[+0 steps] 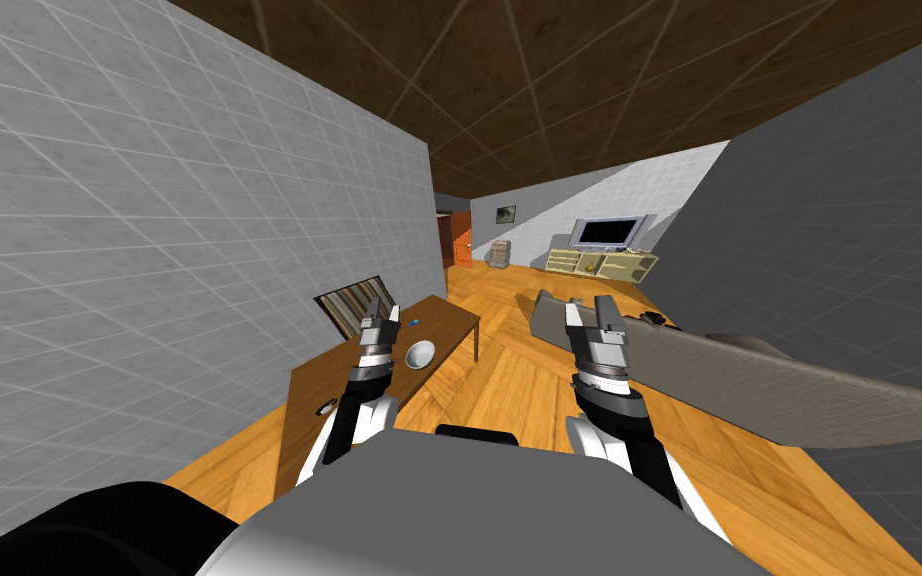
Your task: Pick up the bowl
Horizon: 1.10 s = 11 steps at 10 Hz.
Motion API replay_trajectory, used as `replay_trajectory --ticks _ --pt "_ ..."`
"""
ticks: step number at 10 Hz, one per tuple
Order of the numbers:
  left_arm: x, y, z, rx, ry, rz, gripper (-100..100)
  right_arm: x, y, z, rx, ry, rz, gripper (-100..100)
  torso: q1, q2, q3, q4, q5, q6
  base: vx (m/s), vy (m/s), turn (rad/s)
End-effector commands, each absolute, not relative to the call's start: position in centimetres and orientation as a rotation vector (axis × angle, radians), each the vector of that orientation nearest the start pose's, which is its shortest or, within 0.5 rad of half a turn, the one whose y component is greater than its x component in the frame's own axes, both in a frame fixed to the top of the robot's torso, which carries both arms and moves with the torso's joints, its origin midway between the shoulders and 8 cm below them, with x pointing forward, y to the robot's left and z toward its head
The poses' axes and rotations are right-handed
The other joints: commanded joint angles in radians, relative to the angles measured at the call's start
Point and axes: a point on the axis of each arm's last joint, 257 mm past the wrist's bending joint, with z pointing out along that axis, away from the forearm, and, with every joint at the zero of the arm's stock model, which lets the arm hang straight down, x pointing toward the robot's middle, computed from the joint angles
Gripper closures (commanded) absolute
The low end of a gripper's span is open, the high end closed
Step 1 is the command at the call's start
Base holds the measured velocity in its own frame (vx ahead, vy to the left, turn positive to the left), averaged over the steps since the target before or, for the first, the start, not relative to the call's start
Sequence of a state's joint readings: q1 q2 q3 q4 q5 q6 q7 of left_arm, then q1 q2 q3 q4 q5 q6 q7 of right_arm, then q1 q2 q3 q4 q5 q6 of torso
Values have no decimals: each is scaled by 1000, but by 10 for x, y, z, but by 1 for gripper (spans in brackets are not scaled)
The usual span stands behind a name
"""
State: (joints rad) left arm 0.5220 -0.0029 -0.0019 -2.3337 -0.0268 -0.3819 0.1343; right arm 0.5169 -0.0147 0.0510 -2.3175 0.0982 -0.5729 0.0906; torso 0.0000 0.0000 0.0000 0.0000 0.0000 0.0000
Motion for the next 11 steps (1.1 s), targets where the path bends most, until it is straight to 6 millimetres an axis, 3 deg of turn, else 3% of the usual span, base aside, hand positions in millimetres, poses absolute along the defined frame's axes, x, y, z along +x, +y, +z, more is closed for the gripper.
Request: replay_trajectory --ticks 1,11 --pt "358 279 11 -788 676 -1393 -100 326 -246 47 481 634 1225 0 0 0 0 0 0 0 11 -2 -9" --pt "404 279 -55 -1048 854 -1449 -100 326 -246 47 481 634 1225 0 0 -2 -1 0 0 0 25 -4 -11"
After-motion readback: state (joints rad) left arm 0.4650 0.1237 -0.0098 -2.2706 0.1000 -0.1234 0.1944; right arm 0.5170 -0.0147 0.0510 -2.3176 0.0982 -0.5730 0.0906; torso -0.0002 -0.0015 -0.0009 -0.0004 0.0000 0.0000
